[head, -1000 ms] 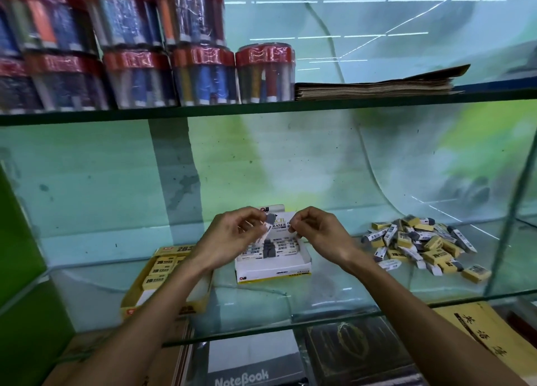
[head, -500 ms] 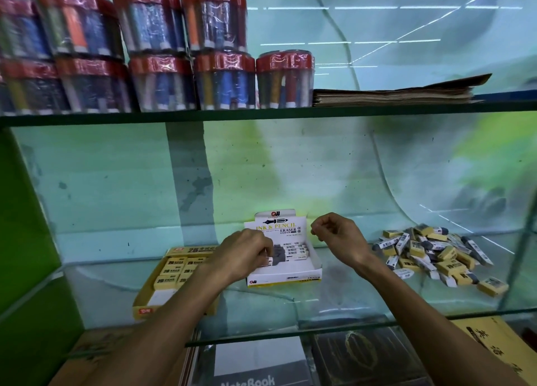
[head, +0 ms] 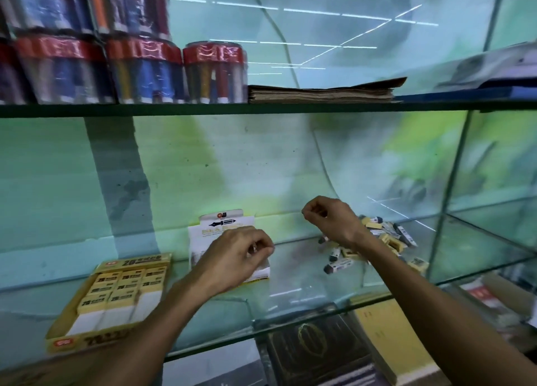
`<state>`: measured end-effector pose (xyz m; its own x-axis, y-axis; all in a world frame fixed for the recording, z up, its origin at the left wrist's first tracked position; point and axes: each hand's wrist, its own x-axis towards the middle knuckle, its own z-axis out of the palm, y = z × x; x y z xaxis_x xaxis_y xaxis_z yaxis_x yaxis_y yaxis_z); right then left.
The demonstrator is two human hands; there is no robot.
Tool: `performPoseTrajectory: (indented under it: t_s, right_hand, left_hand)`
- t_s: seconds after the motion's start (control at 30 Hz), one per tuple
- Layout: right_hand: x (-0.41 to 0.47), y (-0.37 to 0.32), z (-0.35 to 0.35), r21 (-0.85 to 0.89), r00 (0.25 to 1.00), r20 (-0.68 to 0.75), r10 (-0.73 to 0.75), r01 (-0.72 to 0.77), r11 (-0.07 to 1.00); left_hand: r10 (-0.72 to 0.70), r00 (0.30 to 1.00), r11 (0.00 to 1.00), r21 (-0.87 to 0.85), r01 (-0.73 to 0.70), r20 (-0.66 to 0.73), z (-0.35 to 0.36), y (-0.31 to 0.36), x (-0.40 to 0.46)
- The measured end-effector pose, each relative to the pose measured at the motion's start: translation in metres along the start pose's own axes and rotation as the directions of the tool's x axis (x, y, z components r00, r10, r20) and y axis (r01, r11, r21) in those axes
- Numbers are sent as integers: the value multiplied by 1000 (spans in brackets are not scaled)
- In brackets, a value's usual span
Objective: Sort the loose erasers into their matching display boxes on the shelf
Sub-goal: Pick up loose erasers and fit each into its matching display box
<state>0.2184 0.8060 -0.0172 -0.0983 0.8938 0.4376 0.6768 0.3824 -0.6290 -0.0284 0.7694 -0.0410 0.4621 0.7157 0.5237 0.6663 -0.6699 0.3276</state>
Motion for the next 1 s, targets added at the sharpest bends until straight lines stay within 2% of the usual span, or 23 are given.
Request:
performPoseTrajectory:
  t_s: [0.1, 0.17, 0.23, 0.33, 0.43, 0.6, 0.77, 0.83, 0.87, 0.93, 1.0]
  right_hand:
    - [5, 15, -19, -272, 994, 108, -32, 60, 960]
    - [8, 26, -23, -467, 975, 221, 22, 86, 880]
    - [9, 37, -22, -609, 955, 276, 105, 89, 788]
    - [14, 58, -14, -714, 930, 329, 165, 130, 688]
    - [9, 53, -13, -718, 939, 318, 132, 147, 681]
    - [1, 39, -17, -678, 940, 332, 74, 184, 711]
    - [-1, 42, -14, -650, 926, 378, -27, 286, 704]
    - [-2, 43, -13, -588, 937, 344, -57, 262, 765]
    - [-2, 42, -13, -498, 950, 307, -52, 207, 842]
    - [-2, 38, -12, -206, 978, 210, -12, 57, 977]
    - [-4, 31, -12, 112, 993, 112, 44, -57, 992]
  left_hand:
    - [45, 999, 998, -55, -44, 16, 17, 16, 5]
    - [56, 997, 997, -61, -53, 43, 27, 23, 6]
    - [70, 996, 995, -70, -66, 56, 33, 26, 7]
    - [64, 996, 996, -71, -60, 60, 38, 27, 9]
    - [47, 997, 996, -81, -43, 54, 38, 27, 11]
    - [-2, 1000, 992, -125, 5, 25, 32, 26, 14]
    - [-26, 1000, 987, -162, 24, -10, 26, 25, 13]
    - [-42, 999, 982, -183, 39, -15, 24, 25, 12]
    - [-52, 998, 980, -191, 47, -20, 23, 25, 12]
    - [-72, 997, 977, -205, 63, -38, 21, 25, 13]
    - [-93, 994, 973, -218, 79, -54, 20, 23, 13]
